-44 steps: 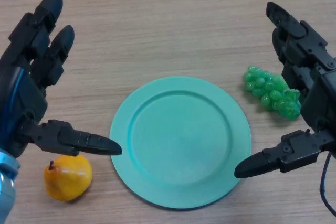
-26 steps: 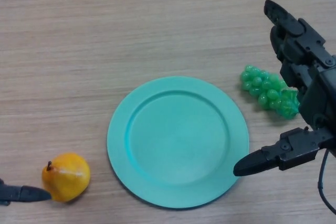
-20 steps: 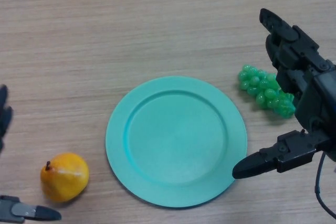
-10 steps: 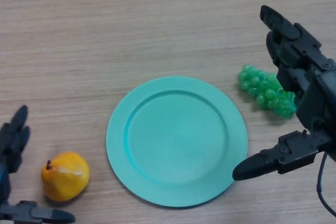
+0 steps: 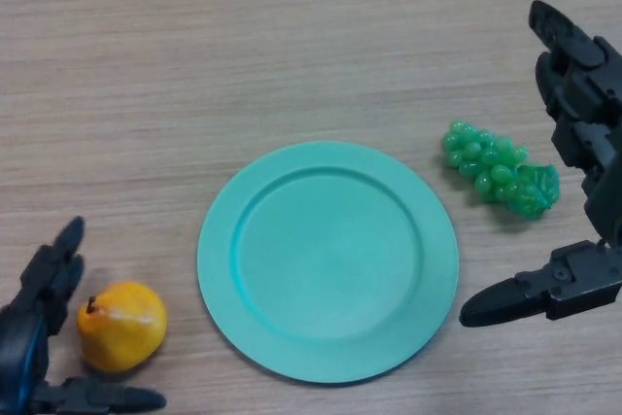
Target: Pick up the yellow pear and place it on the plate
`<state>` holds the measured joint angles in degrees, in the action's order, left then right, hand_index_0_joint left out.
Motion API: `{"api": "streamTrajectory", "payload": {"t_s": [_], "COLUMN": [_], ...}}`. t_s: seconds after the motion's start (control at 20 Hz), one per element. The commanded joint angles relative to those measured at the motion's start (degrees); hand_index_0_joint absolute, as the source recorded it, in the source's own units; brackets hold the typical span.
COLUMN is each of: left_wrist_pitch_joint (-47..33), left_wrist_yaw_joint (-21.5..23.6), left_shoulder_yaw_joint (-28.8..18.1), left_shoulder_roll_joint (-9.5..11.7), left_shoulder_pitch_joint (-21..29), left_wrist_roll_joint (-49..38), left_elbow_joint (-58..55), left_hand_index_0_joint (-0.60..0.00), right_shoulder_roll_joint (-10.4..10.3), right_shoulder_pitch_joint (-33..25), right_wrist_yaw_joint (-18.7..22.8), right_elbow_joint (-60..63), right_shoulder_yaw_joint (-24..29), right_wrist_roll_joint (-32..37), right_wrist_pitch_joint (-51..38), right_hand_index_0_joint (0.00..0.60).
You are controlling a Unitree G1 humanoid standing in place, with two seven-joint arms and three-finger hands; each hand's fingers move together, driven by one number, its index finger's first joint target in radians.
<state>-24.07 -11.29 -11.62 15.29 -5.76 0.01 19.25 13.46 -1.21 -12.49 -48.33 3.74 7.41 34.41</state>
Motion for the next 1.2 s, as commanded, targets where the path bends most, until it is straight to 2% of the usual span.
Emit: {"api": "streamTrajectory", "payload": {"t_s": [0.05,0.1,0.3,0.55,0.65,0.75,0.8,0.95,1.05,1.1,1.15,1.2], "left_wrist_pitch_joint": [-7.64,-6.67,-7.41,-2.08,5.6,22.99,26.71,29.54,25.61,19.72,17.92,12.82], "left_wrist_yaw_joint": [0.7,-1.45,-3.6,-7.67,-9.9,-10.42,-9.67,-7.03,-6.5,-6.27,-6.24,-5.32], "left_shoulder_yaw_joint": [-0.69,-0.49,-2.25,-8.89,-10.43,-9.76,-7.5,1.57,8.28,11.77,12.96,15.01], "left_shoulder_roll_joint": [2.92,3.02,3.7,3.14,2.12,0.96,0.4,-0.82,-1.23,-1.71,-2.06,-2.68], "left_shoulder_pitch_joint": [0.88,0.47,-0.58,-1.53,-2.23,-2.2,-0.52,2.88,6.01,7.94,9.13,11.14], "left_wrist_roll_joint": [1.21,0.5,2.22,-10.23,-16.87,-24.25,-22.61,-15.91,-8.07,-2.0,0.06,5.04], "left_elbow_joint": [-1.51,-2.24,-4.26,-18.42,-28.13,-39.39,-43.61,-47.32,-44.01,-39.14,-36.29,-31.07], "left_hand_index_0_joint": [-0.582,-0.6,-0.6,-0.6,-0.6,-0.6,-0.6,-0.6,-0.6,-0.6,-0.6,-0.6], "right_shoulder_roll_joint": [1.3,1.33,1.39,1.25,1.29,1.25,1.19,1.17,1.3,1.2,1.3,1.49], "right_shoulder_pitch_joint": [-1.15,-1.14,-1.89,-2.28,-2.49,-1.94,-1.54,-0.62,-0.6,-0.79,-0.39,-0.25], "right_wrist_yaw_joint": [1.45,1.68,2.25,2.37,2.68,2.42,2.31,2.15,2.35,3.04,3.04,2.97], "right_elbow_joint": [-4.08,-4.21,-4.59,-4.41,-4.31,-5.06,-5.94,-6.98,-7.92,-8.52,-8.6,-9.14], "right_shoulder_yaw_joint": [2.74,2.82,2.08,1.79,1.19,1.47,1.9,3.13,3.86,4.28,4.16,4.24], "right_wrist_roll_joint": [1.06,1.15,0.68,0.7,0.3,0.2,0.47,1.57,2.13,2.99,2.69,2.12], "right_wrist_pitch_joint": [-7.06,-7.08,-6.33,-5.72,-5.77,-5.74,-5.44,-5.55,-4.6,-3.92,-4.25,-3.74], "right_hand_index_0_joint": [0.0,0.0,0.0,0.0,0.0,0.0,0.0,0.0,0.0,0.0,0.0,0.0]}}
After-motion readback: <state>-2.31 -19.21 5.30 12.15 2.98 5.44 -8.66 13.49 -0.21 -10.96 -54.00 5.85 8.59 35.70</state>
